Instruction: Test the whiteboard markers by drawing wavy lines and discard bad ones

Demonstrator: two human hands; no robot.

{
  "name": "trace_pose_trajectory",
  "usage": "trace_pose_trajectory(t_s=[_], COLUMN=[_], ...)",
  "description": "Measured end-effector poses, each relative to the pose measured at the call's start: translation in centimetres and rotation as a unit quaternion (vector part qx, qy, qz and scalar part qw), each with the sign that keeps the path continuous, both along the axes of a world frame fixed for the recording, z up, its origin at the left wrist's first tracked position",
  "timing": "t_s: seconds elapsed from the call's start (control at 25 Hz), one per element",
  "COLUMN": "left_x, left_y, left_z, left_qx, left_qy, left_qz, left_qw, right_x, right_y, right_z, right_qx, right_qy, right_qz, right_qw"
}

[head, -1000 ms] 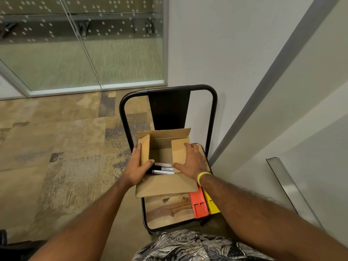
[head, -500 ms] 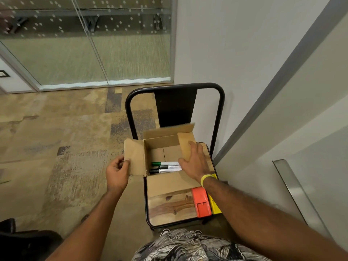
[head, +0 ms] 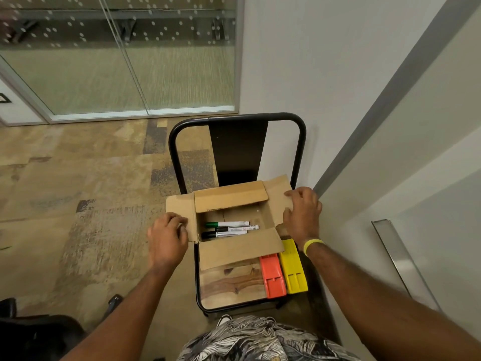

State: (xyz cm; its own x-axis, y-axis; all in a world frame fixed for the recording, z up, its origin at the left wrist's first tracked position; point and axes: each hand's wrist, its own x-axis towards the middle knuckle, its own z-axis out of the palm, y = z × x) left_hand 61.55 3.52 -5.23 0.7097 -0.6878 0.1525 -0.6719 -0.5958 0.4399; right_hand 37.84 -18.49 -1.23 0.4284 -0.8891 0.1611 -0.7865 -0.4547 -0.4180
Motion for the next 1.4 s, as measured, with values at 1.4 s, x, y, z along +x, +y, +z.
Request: trace_pose_trajectory(t_s=[1.4], left_x=[1.3], left_y=[-5.8], left_z=[2.9], left_qx=[0.060], left_qy=[0.130], left_qz=[-0.118], left_qw=[0.983], right_x=[15.0], right_y=[0.7], right_z=[-6.9], right_qx=[0.160], right_qy=[0.359], right_qz=[0.433], right_qw=[0.811])
